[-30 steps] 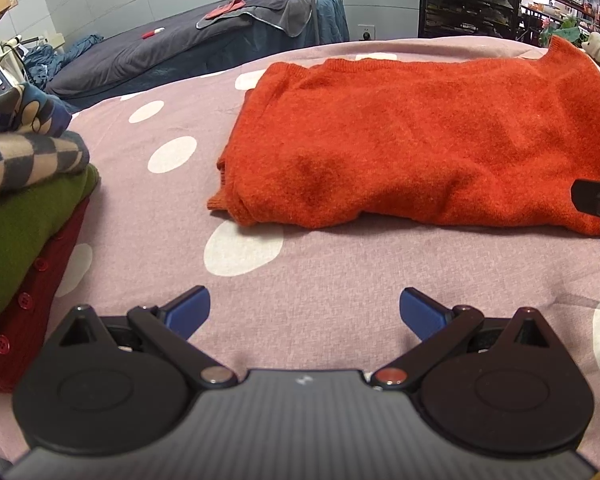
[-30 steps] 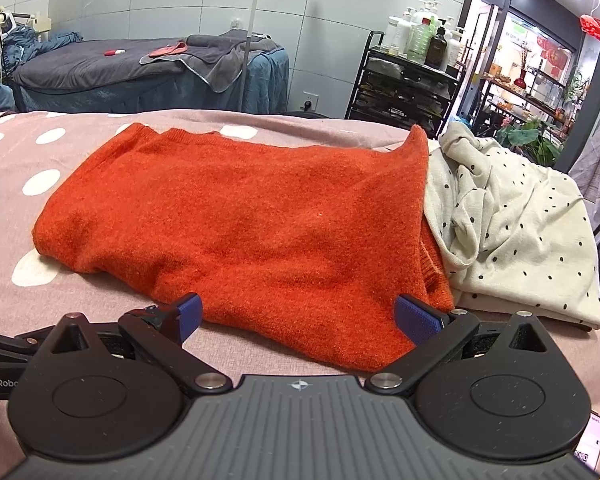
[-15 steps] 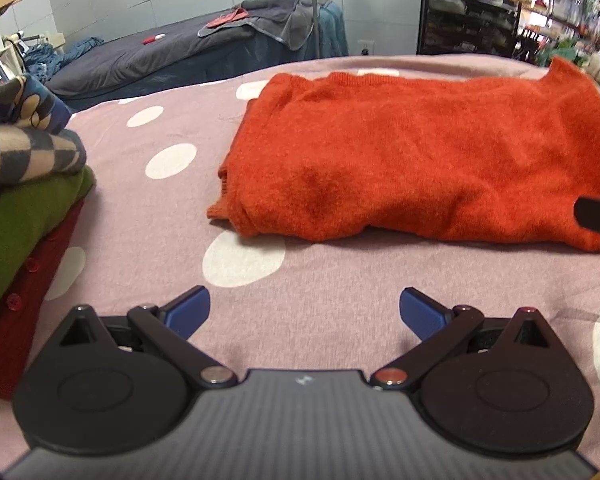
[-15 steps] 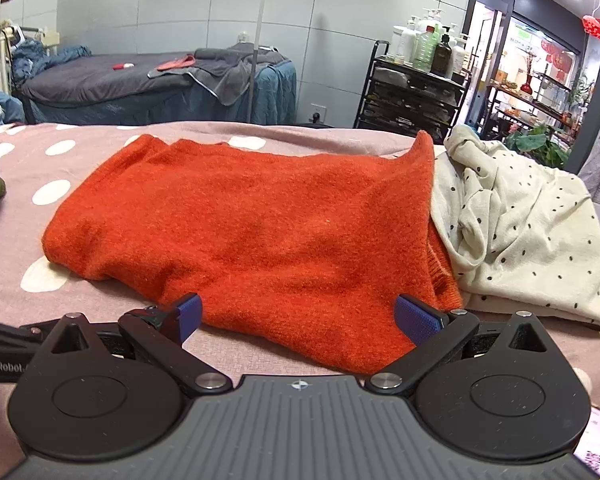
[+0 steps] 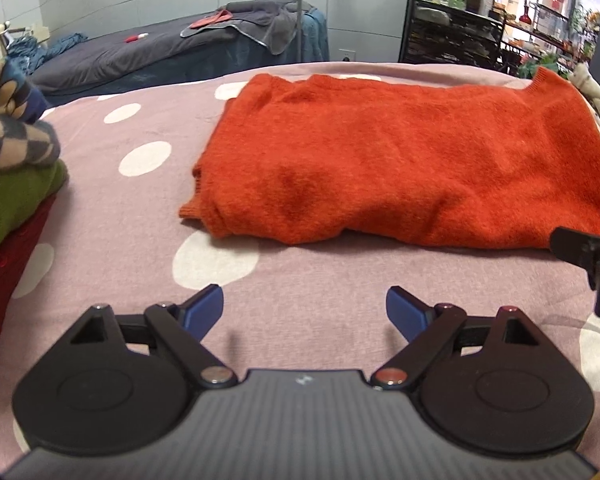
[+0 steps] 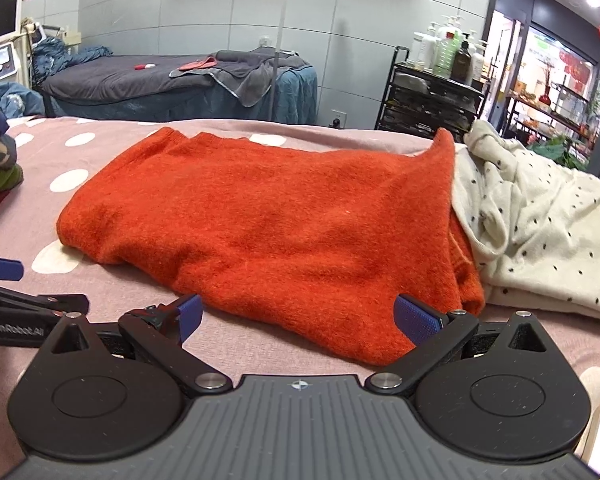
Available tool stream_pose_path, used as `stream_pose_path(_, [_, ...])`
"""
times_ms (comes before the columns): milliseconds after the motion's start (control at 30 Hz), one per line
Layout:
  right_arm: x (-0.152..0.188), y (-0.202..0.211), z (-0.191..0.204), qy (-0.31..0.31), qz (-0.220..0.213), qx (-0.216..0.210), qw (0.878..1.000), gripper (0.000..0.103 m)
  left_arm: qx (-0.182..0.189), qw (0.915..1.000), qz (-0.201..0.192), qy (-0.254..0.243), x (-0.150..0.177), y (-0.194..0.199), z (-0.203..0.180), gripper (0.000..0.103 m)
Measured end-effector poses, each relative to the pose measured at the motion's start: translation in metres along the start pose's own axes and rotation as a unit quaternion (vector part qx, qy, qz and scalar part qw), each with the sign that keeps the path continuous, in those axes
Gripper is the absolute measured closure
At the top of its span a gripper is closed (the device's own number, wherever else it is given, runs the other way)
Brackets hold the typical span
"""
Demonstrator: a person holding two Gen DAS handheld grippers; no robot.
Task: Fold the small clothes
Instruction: 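Move the left tool down to the orange sweater's edge, fingers open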
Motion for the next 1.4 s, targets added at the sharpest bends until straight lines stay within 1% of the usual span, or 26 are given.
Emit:
stream_pose_path(100, [-0.001,0.0,0.002,0.008,-0.003,-0.001,1.0,0.0,-0.002,1.0,-0.005,-0.008,-0.003,-0.002,-0.001,0.014])
stream_pose_path(233, [-0.005,0.001,-0.008,0.006,-0.011,0.014,1.0,0.0,-0.01,0.9996,-0.025,0.001,-0.017,-0.008,0.013,0.014])
stream_pose_path(333, [-0.005,0.001,-0.02,-0.014,-0.014,0.02,1.0,0.0,-0.016,0.9996,-0.018,0.012,-0.024,-0.02,0.029,0.014])
stream_pose_path(433, [0.0,0.0,-0.027,-0.027,-0.009,0.024,0.999,0.0,-0.005,0.9992,-0.008,0.038,-0.026,-0.03,0.041,0.015])
stream_pose_path(533, [0.004,-0.001,-0.028,-0.031,-0.006,0.026,0.999,0.0,0.014,0.9973,-0.004,0.072,-0.028,-0.034,0.05,0.015])
stream_pose_path(600, [0.005,-0.001,-0.029,-0.034,-0.008,0.025,0.999,0.0,0.035,0.9945,-0.004,0.099,-0.031,-0.034,0.055,0.016])
stream_pose_path(667, [0.005,0.0,-0.031,-0.038,-0.014,0.027,0.999,0.0,0.07,0.988,-0.006,0.138,-0.035,-0.034,0.06,0.018])
stream_pose_path(733, [0.005,0.001,-0.037,-0.049,-0.021,0.03,0.998,0.0,0.112,0.9759,-0.007,0.187,-0.039,-0.034,0.067,0.018])
stream_pose_path(767, [0.006,0.002,-0.041,-0.058,-0.024,0.03,0.998,0.0,0.133,0.9678,-0.004,0.214,-0.039,-0.036,0.071,0.019])
stream_pose_path(800, [0.008,0.002,-0.045,-0.069,-0.025,0.028,0.997,0.0,0.145,0.9611,0.001,0.235,-0.039,-0.04,0.074,0.02])
stream_pose_path(833, [0.01,0.003,-0.05,-0.083,-0.026,0.025,0.996,0.0,0.149,0.9565,0.011,0.251,-0.037,-0.045,0.076,0.023])
stream_pose_path(867, [0.013,0.002,-0.055,-0.096,-0.025,0.023,0.995,0.0,0.149,0.9533,0.024,0.262,-0.034,-0.05,0.077,0.03])
stream_pose_path(900, [0.016,0.002,-0.059,-0.108,-0.023,0.023,0.994,0.0,0.151,0.9509,0.033,0.268,-0.032,-0.052,0.076,0.032])
stream_pose_path(1000, [0.023,0.0,-0.068,-0.135,-0.018,0.022,0.991,0.0,0.156,0.9463,0.039,0.28,-0.026,-0.056,0.075,0.032])
stream_pose_path(1167, [0.026,-0.005,-0.073,-0.155,-0.013,0.024,0.988,0.0,0.158,0.9459,0.037,0.281,-0.026,-0.062,0.068,0.033])
stream_pose_path(1200, [0.028,-0.007,-0.073,-0.158,-0.009,0.027,0.987,0.0,0.158,0.9449,0.036,0.285,-0.028,-0.064,0.068,0.038])
stream_pose_path(1267, [0.031,-0.009,-0.077,-0.168,-0.008,0.032,0.985,0.0,0.164,0.9408,0.034,0.294,-0.031,-0.068,0.066,0.044])
stream_pose_path(1333, [0.035,-0.01,-0.082,-0.181,-0.007,0.031,0.983,0.0,0.172,0.9363,0.031,0.304,-0.034,-0.077,0.064,0.046])
stream_pose_path(1400, [0.039,-0.013,-0.085,-0.195,-0.004,0.025,0.981,0.0,0.183,0.93,0.022,0.318,-0.04,-0.085,0.063,0.051])
Point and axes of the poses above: each gripper's, at about its wrist camera, not at the fingertips, and y roughly against the way its jaws point, z to its left, x to its underside, the point moved 9 cm from there along -y, roughly the way its jaws point, and after that the axes turned 7 degrees about y, right-handed, at the moved point
